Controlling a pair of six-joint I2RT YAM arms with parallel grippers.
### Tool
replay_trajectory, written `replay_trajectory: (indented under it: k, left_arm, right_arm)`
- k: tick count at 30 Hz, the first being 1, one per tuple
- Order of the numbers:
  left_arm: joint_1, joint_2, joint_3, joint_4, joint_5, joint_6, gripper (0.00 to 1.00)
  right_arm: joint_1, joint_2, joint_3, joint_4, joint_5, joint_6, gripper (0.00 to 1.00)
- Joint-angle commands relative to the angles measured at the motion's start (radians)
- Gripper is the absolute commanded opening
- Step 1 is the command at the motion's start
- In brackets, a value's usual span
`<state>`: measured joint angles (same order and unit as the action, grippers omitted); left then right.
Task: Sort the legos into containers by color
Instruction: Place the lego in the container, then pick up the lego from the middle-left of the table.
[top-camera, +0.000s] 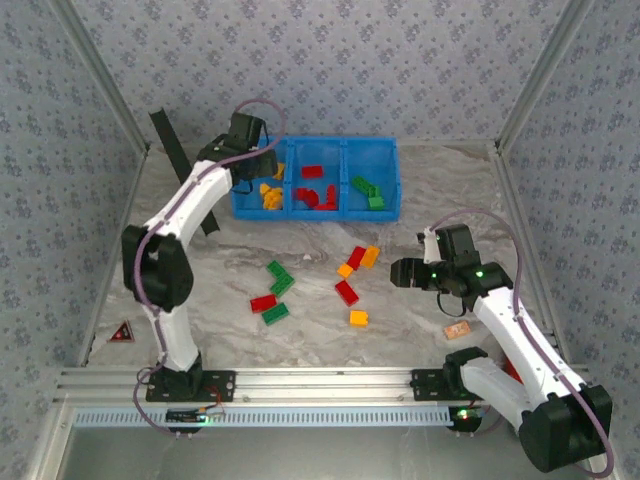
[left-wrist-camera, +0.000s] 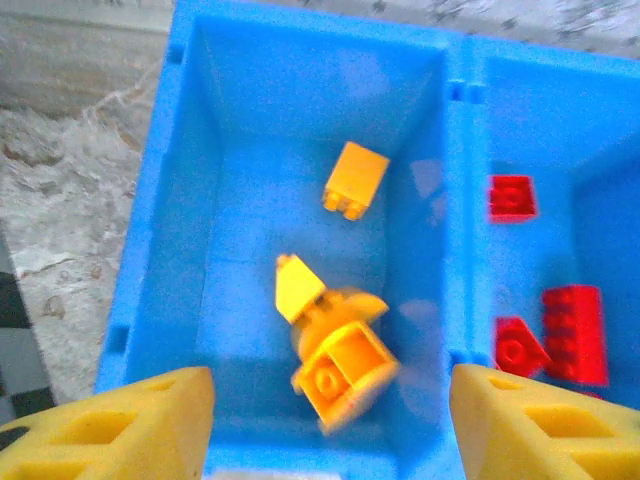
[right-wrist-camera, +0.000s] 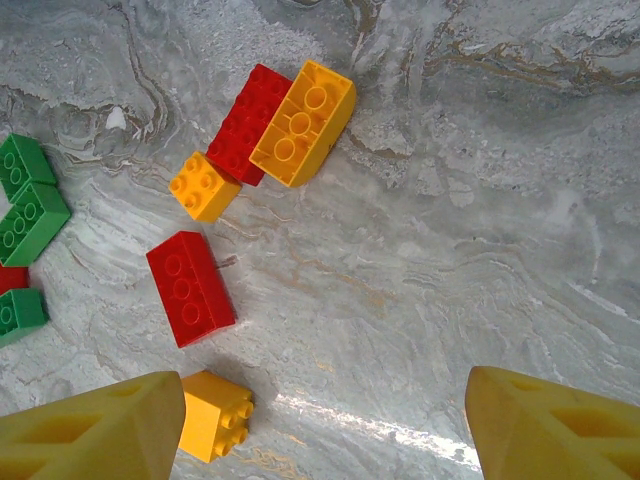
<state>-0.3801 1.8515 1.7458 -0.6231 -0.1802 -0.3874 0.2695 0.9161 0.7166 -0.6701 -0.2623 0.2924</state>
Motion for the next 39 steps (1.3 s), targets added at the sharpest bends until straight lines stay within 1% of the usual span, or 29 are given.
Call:
replay_trajectory:
  k: [1, 4, 7, 12, 13, 17, 18, 22, 24, 29, 39]
  left_arm:
    - [-0.065, -0.115, -0.088, -0.009, -0.059, 0.041, 0.65]
    - [-0.135, -0.193, -0.185, -0.010, -0.068, 0.027, 0.65]
    - [-0.239, -0.245, -0.266, -0.015, -0.073, 0.012, 0.65]
    - [-0.456, -0.229, -0.330, -0.041, -0.081, 0.028, 0.66]
    - [-0.487, -0.219, -0.333, -0.049, -0.086, 0.024, 0.66]
    - [-0.637, -0.199, -0.383, -0.020, -0.061, -0.065, 0.66]
    - [-0.681, -0.197, -0.393, -0.014, -0.072, -0.091, 0.66]
    - [-0.799, -0.176, -0.398, -0.043, -0.131, -0.225, 0.66]
    - [-0.840, -0.164, -0.411, -0.048, -0.145, -0.315, 0.66]
    - [-0.911, -0.109, -0.418, -0.015, -0.152, -0.425, 0.69]
    - [-0.957, 0.020, -0.376, 0.017, -0.137, -0.483, 0.71]
  right_arm:
    - [0.007, -0.017, 0.006, -0.017, 0.008, 0.011, 0.76]
    - [0.007, -0.019, 0.009, -0.019, 0.012, 0.008, 0.76]
    - [0.008, -0.018, 0.015, -0.020, 0.014, 0.007, 0.76]
    - [0.008, -0.021, 0.034, -0.035, 0.023, 0.002, 0.76]
    - [0.007, -0.024, 0.038, -0.040, 0.024, 0.000, 0.76]
    - [0.007, -0.041, 0.049, -0.058, 0.042, 0.008, 0.77]
    - [0.008, -0.046, 0.050, -0.067, 0.055, 0.012, 0.78]
    - [0.005, -0.066, 0.063, -0.095, 0.088, 0.033, 0.79]
    - [0.004, -0.073, 0.069, -0.107, 0.094, 0.048, 0.80]
    - [-0.003, -0.083, 0.071, -0.130, 0.105, 0.059, 0.81]
    - [-0.057, -0.112, 0.071, -0.143, 0.108, 0.065, 0.83]
